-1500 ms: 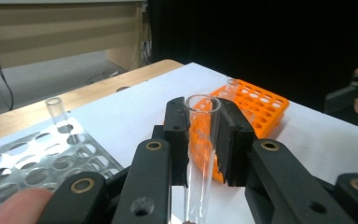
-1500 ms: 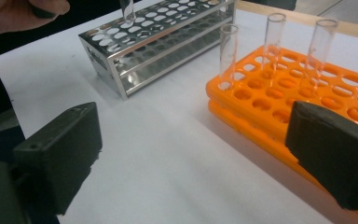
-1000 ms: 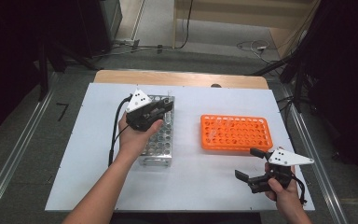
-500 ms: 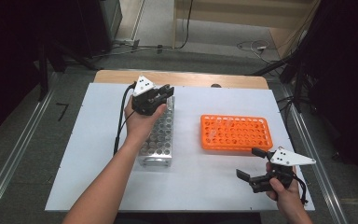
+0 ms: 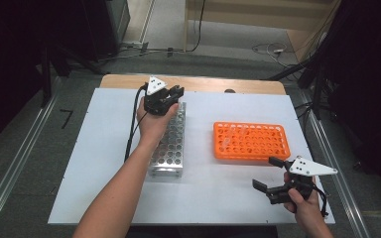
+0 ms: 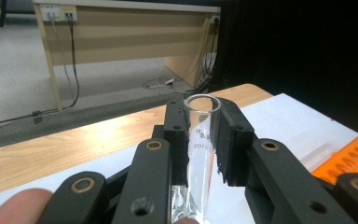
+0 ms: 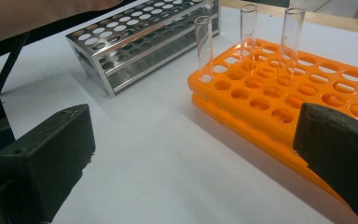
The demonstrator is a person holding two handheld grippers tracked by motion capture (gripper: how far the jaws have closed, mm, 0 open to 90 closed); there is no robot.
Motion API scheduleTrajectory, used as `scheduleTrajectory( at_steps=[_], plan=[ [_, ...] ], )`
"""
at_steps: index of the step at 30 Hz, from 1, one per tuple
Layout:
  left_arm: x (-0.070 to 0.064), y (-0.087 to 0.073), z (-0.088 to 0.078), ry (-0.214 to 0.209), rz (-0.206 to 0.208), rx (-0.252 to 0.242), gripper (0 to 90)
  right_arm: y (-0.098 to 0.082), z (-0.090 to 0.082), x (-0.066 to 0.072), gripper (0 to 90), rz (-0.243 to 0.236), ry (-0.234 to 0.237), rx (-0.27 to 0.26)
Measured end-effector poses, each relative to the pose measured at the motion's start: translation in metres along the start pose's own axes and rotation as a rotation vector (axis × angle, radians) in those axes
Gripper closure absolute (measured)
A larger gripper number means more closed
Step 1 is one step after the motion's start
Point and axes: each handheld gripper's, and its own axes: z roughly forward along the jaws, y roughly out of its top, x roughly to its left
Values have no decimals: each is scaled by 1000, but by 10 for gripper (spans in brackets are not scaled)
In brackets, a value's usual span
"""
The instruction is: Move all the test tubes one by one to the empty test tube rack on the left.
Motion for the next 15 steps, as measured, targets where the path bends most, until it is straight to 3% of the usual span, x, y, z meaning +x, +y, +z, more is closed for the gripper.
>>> scheduleTrajectory(
  at_steps=[3,15],
  plan=[
    [2,-3,4,0,-11,13,767,0,-1,-1,0,6,-2,-4],
    [-2,-9,11,31,26,93,766,0,-1,-1,0,5,-2,-3]
  ],
)
